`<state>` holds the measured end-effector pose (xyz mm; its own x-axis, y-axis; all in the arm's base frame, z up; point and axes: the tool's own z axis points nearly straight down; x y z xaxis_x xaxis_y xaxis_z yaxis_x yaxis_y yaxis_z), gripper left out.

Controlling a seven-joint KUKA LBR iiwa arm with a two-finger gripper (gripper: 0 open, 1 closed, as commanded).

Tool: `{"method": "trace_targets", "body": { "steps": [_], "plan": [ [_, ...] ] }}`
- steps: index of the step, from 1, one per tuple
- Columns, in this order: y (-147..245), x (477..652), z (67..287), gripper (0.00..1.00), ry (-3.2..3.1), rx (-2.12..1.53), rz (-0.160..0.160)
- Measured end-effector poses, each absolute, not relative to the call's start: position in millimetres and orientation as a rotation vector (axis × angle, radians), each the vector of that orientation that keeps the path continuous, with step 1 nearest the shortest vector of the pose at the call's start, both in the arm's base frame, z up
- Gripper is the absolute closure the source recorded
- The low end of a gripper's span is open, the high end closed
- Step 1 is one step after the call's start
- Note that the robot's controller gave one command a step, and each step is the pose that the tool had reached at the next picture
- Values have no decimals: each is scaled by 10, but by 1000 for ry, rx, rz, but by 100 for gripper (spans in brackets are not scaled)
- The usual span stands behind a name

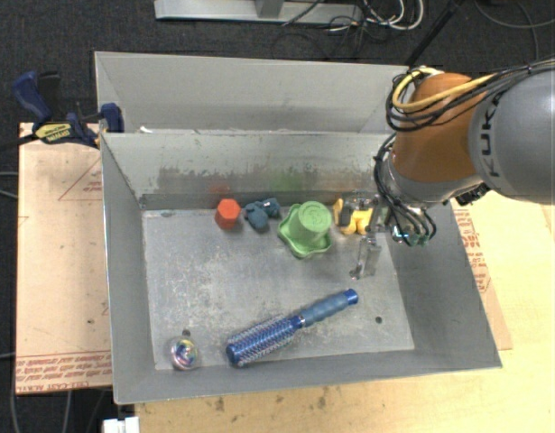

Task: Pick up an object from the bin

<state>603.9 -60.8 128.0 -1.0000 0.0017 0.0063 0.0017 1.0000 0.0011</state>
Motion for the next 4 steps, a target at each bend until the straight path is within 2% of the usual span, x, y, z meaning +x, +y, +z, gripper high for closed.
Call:
{"method": "trace_targets", "body": {
  "steps": [1, 2, 3, 4],
  "plan": [
    [-191, 5215, 668, 0, -3128, 176, -5],
    [449, 5066, 1008, 0, -3122, 364, -6],
    [485, 4948, 993, 0, -3008, 904, -2],
    [476, 4917, 712, 0, -2993, 999, 2]
  ]
}}
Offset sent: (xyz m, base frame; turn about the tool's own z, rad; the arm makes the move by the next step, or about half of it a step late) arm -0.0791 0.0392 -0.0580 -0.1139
